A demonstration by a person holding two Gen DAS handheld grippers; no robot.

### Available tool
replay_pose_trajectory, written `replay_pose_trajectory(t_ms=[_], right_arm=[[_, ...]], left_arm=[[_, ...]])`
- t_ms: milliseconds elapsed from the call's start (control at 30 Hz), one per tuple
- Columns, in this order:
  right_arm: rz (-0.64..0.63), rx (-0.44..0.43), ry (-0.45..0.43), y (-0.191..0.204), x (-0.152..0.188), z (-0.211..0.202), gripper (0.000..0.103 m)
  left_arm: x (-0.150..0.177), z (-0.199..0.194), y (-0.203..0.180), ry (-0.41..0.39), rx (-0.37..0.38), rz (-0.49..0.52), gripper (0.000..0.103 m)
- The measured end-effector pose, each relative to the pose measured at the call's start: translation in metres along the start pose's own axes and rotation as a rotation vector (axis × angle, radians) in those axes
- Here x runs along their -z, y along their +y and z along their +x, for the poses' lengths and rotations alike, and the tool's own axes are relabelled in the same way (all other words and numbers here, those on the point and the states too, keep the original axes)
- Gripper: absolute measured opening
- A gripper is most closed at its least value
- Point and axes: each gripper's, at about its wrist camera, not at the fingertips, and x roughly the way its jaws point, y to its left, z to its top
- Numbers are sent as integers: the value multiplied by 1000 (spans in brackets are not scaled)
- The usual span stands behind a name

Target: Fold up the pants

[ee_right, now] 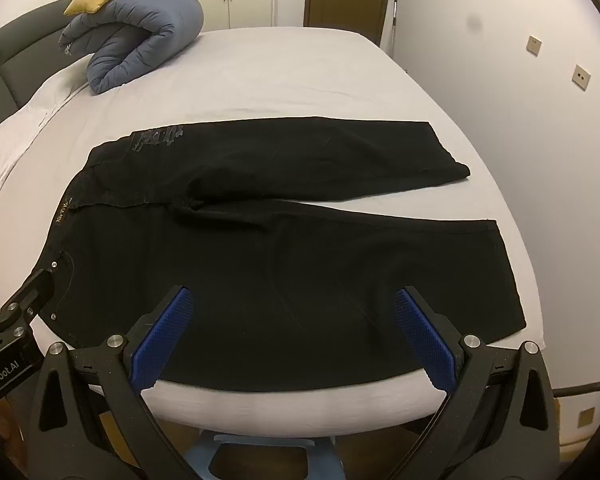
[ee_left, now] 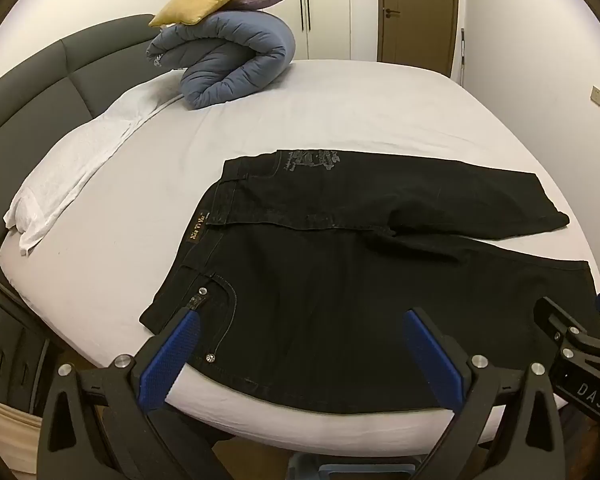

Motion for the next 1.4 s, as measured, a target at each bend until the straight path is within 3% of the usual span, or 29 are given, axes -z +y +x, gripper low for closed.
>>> replay_pose_trajectory(t_ms=[1400], right_arm=[[-10,-10,5,12,4,-3,103]], left_arm=[[5,0,3,2,4,-4,103]])
